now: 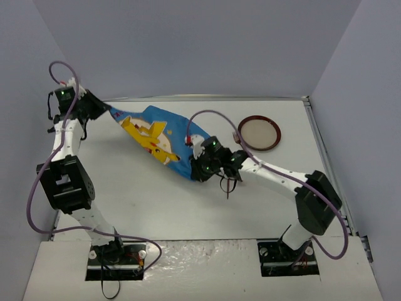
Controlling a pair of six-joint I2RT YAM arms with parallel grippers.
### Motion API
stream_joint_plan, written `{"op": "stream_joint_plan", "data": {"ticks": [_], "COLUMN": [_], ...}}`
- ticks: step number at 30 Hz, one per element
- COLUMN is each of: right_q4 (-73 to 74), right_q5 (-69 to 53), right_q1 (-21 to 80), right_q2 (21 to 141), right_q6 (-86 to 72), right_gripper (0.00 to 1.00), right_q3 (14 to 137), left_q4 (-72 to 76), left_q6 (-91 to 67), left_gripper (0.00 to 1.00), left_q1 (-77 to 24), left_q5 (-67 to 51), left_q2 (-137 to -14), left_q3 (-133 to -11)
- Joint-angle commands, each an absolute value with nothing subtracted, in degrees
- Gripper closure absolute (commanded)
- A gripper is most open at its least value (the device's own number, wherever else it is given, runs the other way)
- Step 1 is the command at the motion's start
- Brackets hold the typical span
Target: Set the dinner table for one person
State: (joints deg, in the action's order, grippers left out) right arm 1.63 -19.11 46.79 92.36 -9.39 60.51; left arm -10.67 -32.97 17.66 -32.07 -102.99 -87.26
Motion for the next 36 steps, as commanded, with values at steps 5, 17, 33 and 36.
{"op": "stream_joint_plan", "data": {"ticks": [5,17,33,36], "right_q4": [-9.15,-0.42,9.23,8.53], "right_q5": [-26.41,-28.11,-11.08,-11.48], "right_q1": [50.98,55.7,42.69,39.23], "right_q2": [100.89,101.52,96.87,99.75], "right_q6": [-15.09,-14.34,-8.35,-8.26], "right_gripper": [0.99,0.55,0.29,0.33], "right_q3": [55.75,62.31,74.1,76.34], "left_q4": [-12.59,-17.96,-25.06,-25.96], "left_q6": [-25.61,-20.33,-23.66,-26.22], "left_gripper": [1.0,1.0,0.04,0.04], "left_q1": [21.36,22.41,17.9,12.7], "left_q5": [-24.31,-8.27,-4.37,-1.85], "left_q2": [-105.18,-102.58,-92.52,-85.42], "left_q3": [-80.48,-83.05,-87.07,-81.05]}}
